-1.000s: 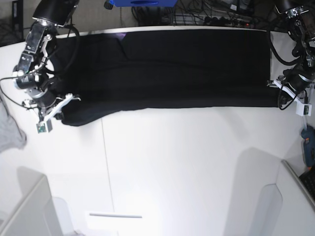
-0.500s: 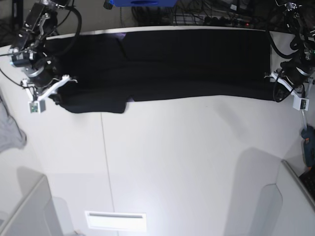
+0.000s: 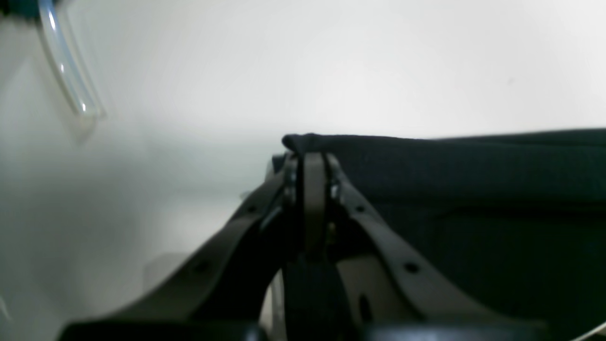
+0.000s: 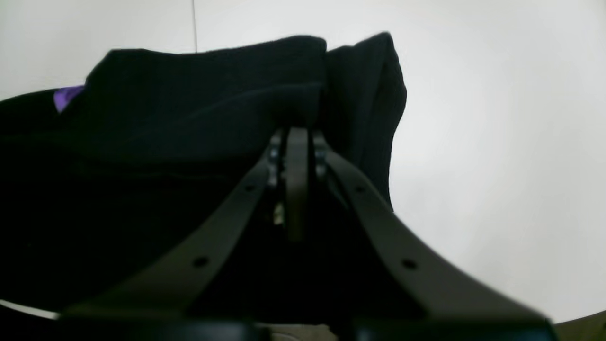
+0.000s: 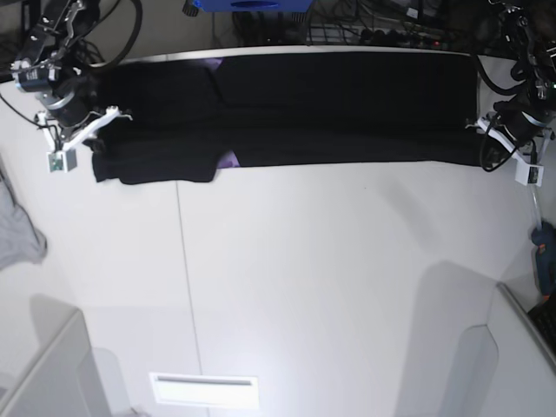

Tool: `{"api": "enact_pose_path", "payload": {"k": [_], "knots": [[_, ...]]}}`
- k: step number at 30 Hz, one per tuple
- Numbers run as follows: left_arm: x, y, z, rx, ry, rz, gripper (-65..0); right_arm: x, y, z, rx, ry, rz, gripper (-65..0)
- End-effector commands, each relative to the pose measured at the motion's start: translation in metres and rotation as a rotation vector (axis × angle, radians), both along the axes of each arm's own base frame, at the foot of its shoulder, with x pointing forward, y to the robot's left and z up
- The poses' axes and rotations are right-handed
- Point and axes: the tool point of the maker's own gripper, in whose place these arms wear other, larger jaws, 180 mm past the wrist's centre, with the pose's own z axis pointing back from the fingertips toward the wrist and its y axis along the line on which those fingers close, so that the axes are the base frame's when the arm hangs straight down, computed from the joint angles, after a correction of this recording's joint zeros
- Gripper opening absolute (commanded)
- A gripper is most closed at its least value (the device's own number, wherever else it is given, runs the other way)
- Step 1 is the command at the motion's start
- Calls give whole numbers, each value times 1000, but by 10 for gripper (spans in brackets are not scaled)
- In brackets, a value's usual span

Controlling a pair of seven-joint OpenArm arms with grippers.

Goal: Fold the T-shirt properly
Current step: 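Lift the hem with both grippers and fold it over onto the collar, then lower the folded hem, open both grippers and withdraw them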

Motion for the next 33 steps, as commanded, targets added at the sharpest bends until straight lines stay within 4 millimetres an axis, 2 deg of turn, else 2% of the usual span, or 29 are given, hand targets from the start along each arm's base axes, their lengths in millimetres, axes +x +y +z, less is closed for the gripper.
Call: {"api": "enact_pose_path", "payload": {"k": [1, 5, 9, 24, 33], "knots": [[8, 4, 14, 23, -44, -11, -650, 6, -5, 12, -17, -46, 0, -650], [0, 3, 11, 26, -24, -17, -650, 0, -11, 17, 11, -64, -22, -650], [-6, -7, 18, 45, -31, -51, -650, -9, -12, 19, 69, -75, -41, -650], [-36, -10, 3, 49, 53, -62, -650, -39, -10, 1, 78, 10, -46, -650], [-54, -11, -7, 47, 109, -64, -650, -35, -15, 4, 63, 6, -41, -650]]}}
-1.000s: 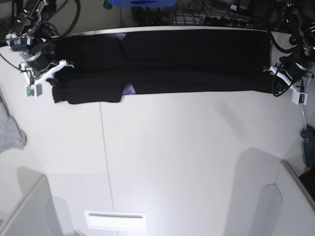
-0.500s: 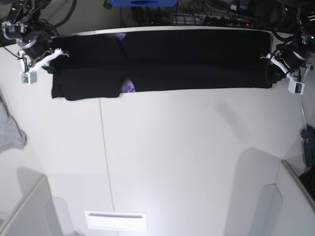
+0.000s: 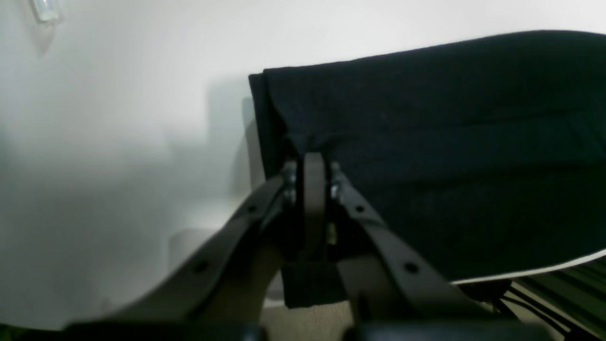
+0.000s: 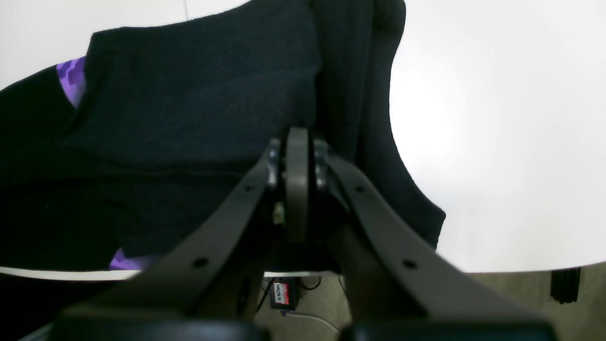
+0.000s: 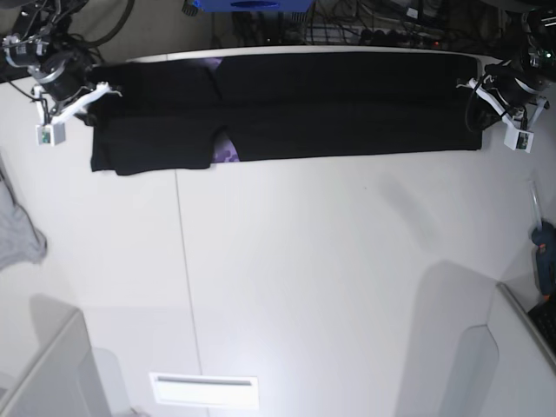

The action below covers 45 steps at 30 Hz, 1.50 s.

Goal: Fold the T-shirt properly
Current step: 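Lower the folded hem, open both grippers and withdraw them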

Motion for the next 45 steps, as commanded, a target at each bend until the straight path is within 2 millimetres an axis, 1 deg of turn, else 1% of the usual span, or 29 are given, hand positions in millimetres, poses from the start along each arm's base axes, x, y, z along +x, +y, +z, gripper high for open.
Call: {"api": "enact_pose_path", "payload": {"k": [1, 3, 6, 9, 13, 14, 16, 18, 22, 24, 26, 27, 29, 33, 35, 36, 37, 38, 39, 40, 41, 42, 43, 45], "knots": [[2, 1, 6, 15, -15, -16, -650, 4, -4, 8, -16, -30, 7, -650], [1, 1, 5, 14, -12, -16, -650, 3, -5, 6, -13, -24, 2, -650], [-6, 1, 2, 13, 9, -18, -650, 2, -6, 3, -9, -15, -4, -650], [-7, 2, 2, 15, 11, -15, -650, 1, -7, 2, -9, -14, -6, -650], [-15, 2, -1, 16, 32, -14, -650, 1, -7, 2, -10, -13, -5, -650], [-15, 2, -1, 16, 33, -14, -650, 1, -7, 2, -10, -13, -7, -642], [-18, 2, -2, 16, 41, -14, -650, 0, -7, 2, -10, -11, -7, -591], [-23, 2, -4, 16, 55, -15, -650, -1, -8, 2, -11, -8, -8, -561], [-26, 2, -4, 16, 60, -15, -645, -5, -18, 3, -26, -5, -37, -515], [-30, 1, -5, 15, 71, -17, -564, -11, -23, 3, -34, 6, -48, -473], [-29, 0, -3, 19, 65, -23, -495, -11, -25, 5, -41, -1, -55, -444], [-27, -1, 0, 21, 56, -27, -469, -10, -25, 6, -41, -4, -55, -441], [-25, 7, 10, 41, 24, 0, -415, -8, -23, 7, -37, -12, -49, -441], [-27, 25, 30, 5, -57, 112, -326, 9, -19, 17, -41, -62, -34, -441], [-32, 27, 37, -44, -76, 140, -303, 22, -16, 22, -35, -94, -24, -441], [-31, 24, 39, -69, -88, 144, -299, 29, -14, 24, -33, -108, -15, -443], [-29, 23, 41, -88, -100, 148, -299, 37, -12, 28, -35, -124, 3, -444], [-29, 23, 41, -89, -99, 148, -306, 47, -6, 31, -31, -142, 31, -453], [-27, 23, 41, -90, -106, 149, -331, 55, 0, 31, -20, -150, 51, -479], [-22, 23, 42, -88, -121, 150, -390, 63, 6, 31, -6, -162, 64, -536], [-20, 24, 43, -82, -128, 152, -490, 71, 9, 33, 2, -176, 69, -615], [-20, 25, 42, -77, -126, 157, -620, 77, 8, 33, 12, -181, 61, -650], [-22, 25, 40, -74, -123, 167, -650, 82, 6, 31, 24, -184, 50, -650], [-26, 27, 37, -63, -116, 183, -650, 90, 4, 20, 57, -166, 31, -650]]}}
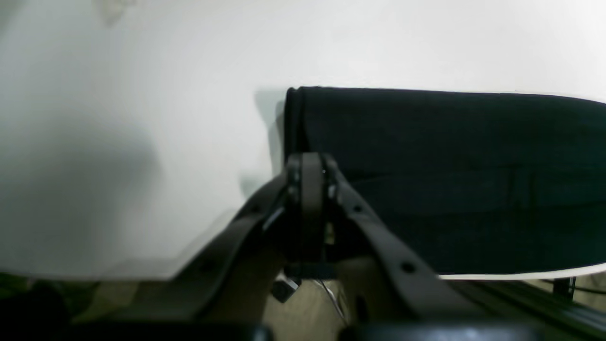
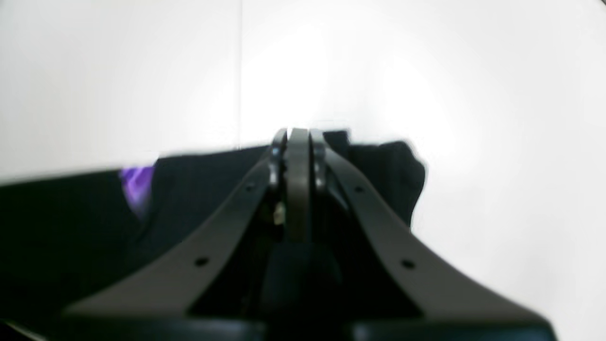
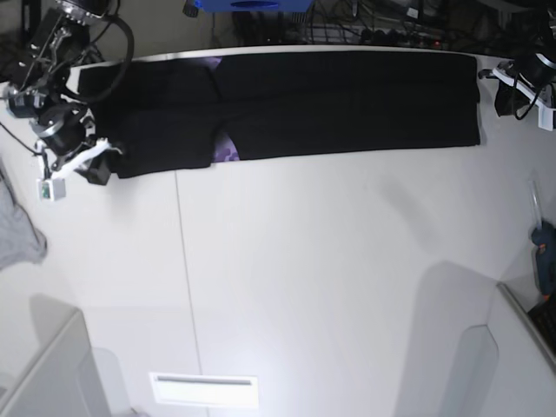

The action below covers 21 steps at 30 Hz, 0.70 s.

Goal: Fold the T-shirt properly
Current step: 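Lower the folded hem, open both grippers and withdraw them, then move both grippers to the two ends of the black shirt strip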

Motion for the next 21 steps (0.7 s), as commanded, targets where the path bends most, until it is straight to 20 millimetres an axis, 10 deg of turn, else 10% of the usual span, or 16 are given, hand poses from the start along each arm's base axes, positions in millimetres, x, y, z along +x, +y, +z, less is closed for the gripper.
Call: {"api": "enact_pose_path", "payload": {"k": [1, 21], "knots": [[-2, 6, 4, 33, 4, -3, -650, 7, -6, 1, 4, -11, -9, -650], [-9, 12, -3, 72, 33, 17, -650, 11, -57, -64, 90, 67, -156, -650]]}}
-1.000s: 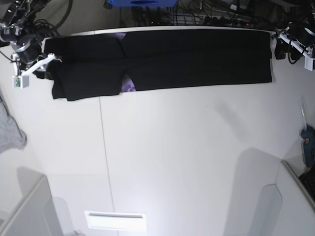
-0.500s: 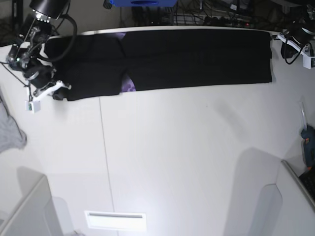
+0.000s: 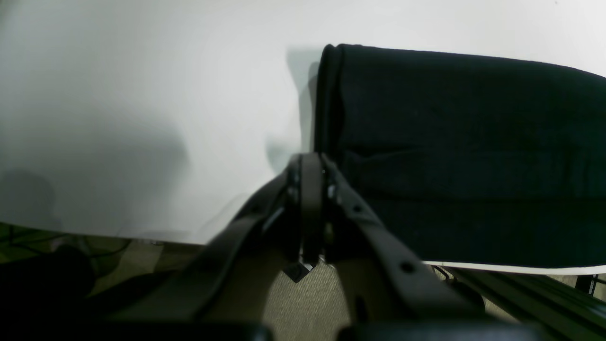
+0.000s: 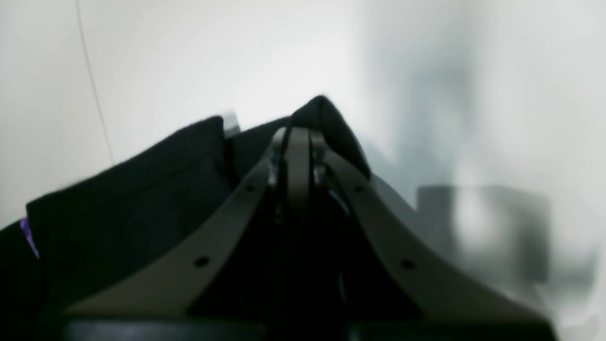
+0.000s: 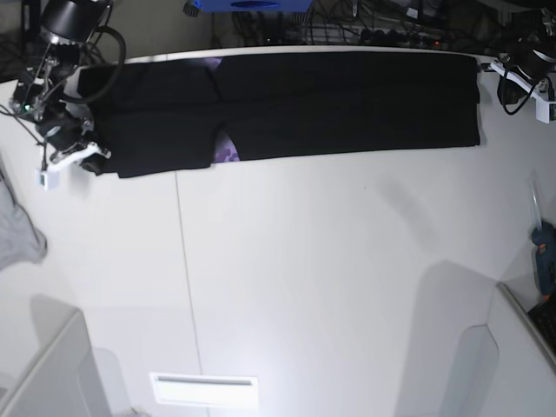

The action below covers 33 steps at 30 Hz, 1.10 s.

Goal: Fold the T-shirt properly
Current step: 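Move both grippers to the two ends of the black shirt strip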

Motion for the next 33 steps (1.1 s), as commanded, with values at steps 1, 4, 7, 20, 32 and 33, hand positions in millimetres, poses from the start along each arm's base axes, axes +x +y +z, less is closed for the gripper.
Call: {"api": "enact_pose_path", "payload": {"k": [1, 4, 7, 20, 32, 33], "knots": [[3, 4, 8, 20, -20, -10, -650, 12, -10, 17, -31, -60, 0, -650], [3, 7, 10, 27, -25, -1, -650, 13, -10, 33, -65, -95, 22, -650], [-2, 26, 23, 68, -49, 41, -650, 1, 3, 60, -134, -120, 93, -650], [-16, 42, 40, 167, -59, -100, -650, -47, 47, 38, -64, -10, 127, -650], [-23, 46, 29, 139, -34, -77, -650, -87, 40, 12, -54, 60, 94, -650], [-23, 45, 29, 138, -34, -77, -650, -87, 40, 14, -58, 57, 97, -650]]}}
